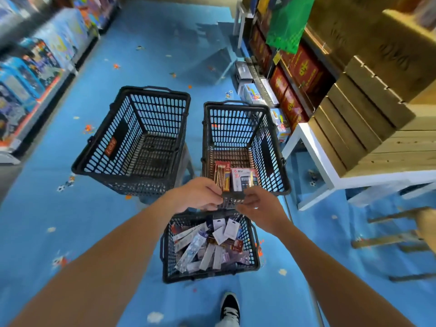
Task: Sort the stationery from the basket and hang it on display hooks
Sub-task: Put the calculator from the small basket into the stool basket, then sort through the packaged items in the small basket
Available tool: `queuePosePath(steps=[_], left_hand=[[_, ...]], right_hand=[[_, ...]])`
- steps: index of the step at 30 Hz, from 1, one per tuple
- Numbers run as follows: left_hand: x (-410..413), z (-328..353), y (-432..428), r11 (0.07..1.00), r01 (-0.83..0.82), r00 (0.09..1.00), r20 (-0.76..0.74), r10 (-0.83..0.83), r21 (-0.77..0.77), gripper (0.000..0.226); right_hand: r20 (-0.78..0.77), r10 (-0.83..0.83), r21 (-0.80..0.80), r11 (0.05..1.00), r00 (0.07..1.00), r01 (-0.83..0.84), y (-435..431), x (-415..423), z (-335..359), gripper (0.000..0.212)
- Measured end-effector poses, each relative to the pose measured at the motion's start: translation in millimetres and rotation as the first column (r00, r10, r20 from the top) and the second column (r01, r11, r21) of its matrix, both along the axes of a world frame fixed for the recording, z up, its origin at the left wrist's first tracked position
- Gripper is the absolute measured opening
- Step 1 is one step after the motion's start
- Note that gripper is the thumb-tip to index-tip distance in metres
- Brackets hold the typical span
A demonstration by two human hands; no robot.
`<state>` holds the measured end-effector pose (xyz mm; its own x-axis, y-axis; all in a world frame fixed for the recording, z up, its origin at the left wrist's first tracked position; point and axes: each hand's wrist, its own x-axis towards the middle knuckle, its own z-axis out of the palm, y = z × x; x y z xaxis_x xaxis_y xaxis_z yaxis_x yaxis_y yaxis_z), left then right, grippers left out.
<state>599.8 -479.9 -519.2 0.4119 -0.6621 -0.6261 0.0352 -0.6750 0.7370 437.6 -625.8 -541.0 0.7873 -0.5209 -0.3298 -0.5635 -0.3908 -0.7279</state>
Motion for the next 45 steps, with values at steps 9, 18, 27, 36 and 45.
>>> queuePosePath(steps=[9, 18, 27, 36, 45], left_hand=[[-34.6, -123.7, 49.1, 0.985, -0.094, 0.994, 0.068, 0.085, 0.147, 0.012], [-65.5, -333.0, 67.2, 0.926, -0.145, 0.982, 0.163, 0.092, 0.348, 0.057], [-54.6, -548.5, 65.3, 0.916, -0.008, 0.971, 0.223, -0.089, 0.402, 0.048], [12.0, -665.4, 54.8, 0.934, -0.052, 0.878, 0.463, -0.125, 0.352, 0.065], [40.6, -687.7, 50.0, 0.904, 0.094, 0.781, 0.533, -0.327, 0.417, 0.023]], right_hand=[[-0.304, 0.158, 0.03, 0.987, 0.94, -0.156, 38.4, -25.9, -117.6, 0.007], [-0.468, 0.32, 0.011, 0.934, 0.824, -0.356, 60.9, -28.1, -306.9, 0.036], [-0.419, 0.317, -0.003, 0.937, 0.851, -0.35, 74.6, -0.8, -504.5, 0.032], [-0.302, 0.074, 0.083, 0.995, 0.951, -0.051, 40.6, 102.0, -631.9, 0.047], [-0.199, 0.13, 0.234, 0.969, 0.971, -0.082, 14.5, 113.5, -615.0, 0.029]])
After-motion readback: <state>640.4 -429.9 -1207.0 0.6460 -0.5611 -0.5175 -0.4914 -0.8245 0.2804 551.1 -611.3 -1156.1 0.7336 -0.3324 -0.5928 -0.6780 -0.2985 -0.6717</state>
